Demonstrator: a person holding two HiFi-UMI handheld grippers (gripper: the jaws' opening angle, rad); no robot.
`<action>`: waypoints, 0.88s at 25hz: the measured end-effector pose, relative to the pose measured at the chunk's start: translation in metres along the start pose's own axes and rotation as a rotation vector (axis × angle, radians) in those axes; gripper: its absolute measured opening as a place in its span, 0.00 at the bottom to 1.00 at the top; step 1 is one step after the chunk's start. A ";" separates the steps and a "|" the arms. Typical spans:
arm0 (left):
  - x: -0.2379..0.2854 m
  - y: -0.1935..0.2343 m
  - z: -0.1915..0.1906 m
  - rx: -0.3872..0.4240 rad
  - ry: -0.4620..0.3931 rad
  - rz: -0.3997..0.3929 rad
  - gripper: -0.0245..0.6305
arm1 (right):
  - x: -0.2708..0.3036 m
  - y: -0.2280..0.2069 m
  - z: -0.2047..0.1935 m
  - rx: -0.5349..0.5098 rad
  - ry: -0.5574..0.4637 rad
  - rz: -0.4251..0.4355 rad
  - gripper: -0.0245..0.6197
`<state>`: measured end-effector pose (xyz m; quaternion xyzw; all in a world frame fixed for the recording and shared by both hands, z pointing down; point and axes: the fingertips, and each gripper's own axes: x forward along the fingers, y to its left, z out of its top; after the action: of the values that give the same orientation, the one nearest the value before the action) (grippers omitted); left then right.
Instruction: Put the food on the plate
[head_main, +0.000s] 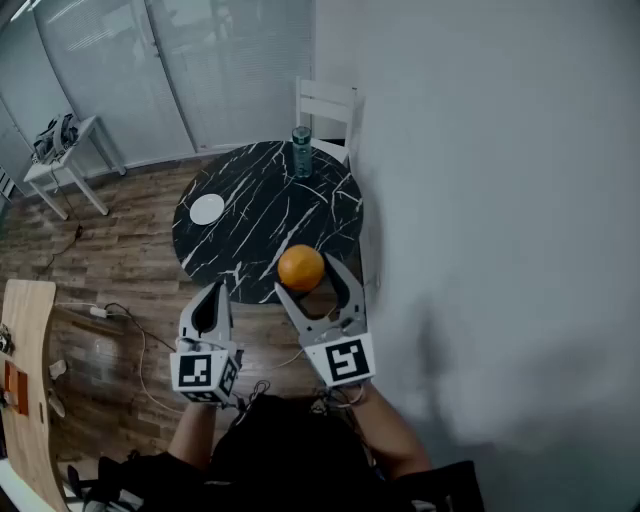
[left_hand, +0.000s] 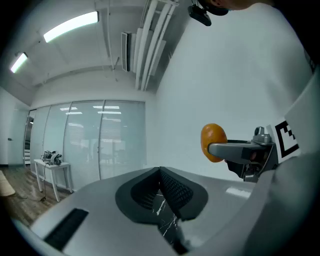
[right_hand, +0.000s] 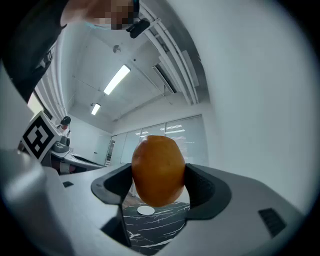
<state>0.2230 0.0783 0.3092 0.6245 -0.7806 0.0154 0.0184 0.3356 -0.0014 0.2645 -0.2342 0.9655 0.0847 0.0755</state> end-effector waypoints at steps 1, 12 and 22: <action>0.001 -0.002 0.002 0.003 0.006 0.000 0.04 | 0.000 0.000 -0.001 0.001 0.005 0.000 0.53; -0.001 0.011 -0.012 0.013 0.064 0.026 0.04 | 0.014 0.016 -0.022 0.052 0.029 0.052 0.53; -0.047 0.115 -0.036 -0.028 0.097 0.172 0.04 | 0.083 0.113 -0.038 0.040 0.048 0.247 0.53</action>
<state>0.1212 0.1506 0.3424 0.5533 -0.8297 0.0364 0.0635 0.2060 0.0535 0.3002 -0.1139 0.9901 0.0683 0.0461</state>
